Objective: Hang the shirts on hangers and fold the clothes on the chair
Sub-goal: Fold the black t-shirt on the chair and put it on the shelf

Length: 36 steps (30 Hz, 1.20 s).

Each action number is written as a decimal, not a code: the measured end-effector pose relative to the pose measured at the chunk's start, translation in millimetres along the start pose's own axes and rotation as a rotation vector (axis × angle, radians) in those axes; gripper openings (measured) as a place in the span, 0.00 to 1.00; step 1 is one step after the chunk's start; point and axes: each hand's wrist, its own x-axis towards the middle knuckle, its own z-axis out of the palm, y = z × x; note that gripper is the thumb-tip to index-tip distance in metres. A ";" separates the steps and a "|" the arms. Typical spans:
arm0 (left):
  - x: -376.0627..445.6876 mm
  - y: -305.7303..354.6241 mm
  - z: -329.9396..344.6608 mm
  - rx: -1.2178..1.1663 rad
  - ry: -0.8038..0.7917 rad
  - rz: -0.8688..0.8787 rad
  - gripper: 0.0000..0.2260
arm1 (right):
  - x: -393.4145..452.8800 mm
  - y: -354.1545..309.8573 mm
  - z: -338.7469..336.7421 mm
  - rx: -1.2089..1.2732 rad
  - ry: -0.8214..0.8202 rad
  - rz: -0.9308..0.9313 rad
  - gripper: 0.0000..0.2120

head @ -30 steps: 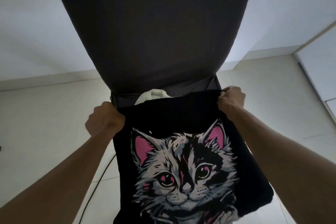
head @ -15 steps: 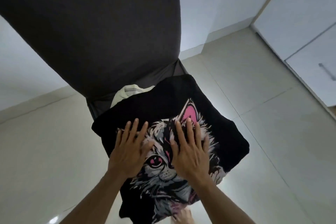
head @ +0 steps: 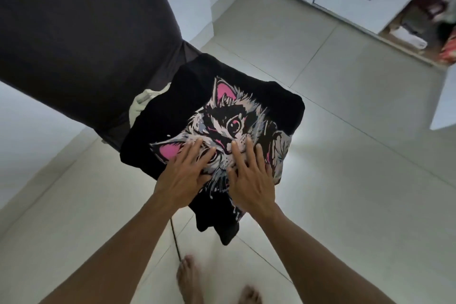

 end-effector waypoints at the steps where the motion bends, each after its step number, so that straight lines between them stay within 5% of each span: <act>1: -2.3 -3.6 3.4 0.030 -0.035 -0.005 0.32 | -7.2 0.8 10.1 0.008 -0.026 0.001 0.29; 8: -5.2 -13.6 16.9 0.065 -0.058 0.030 0.33 | -33.2 2.5 36.5 0.025 0.013 0.051 0.30; 17: -59.8 -28.0 49.1 0.162 0.302 0.542 0.34 | -117.3 -43.2 89.7 0.326 0.215 0.388 0.41; 21: -73.3 -35.4 94.3 0.244 0.458 0.596 0.33 | -133.5 -54.7 129.7 0.382 0.285 0.467 0.43; 25: -73.5 -37.7 134.5 0.232 0.675 0.571 0.24 | -128.4 -58.8 170.7 0.407 0.406 0.524 0.37; 28: -67.3 -26.5 143.2 0.155 0.783 0.522 0.12 | -119.7 -56.5 182.9 0.477 0.553 0.582 0.21; 36: -100.8 -16.3 116.6 0.048 0.700 0.496 0.06 | -161.7 -52.0 171.0 0.468 0.635 0.418 0.05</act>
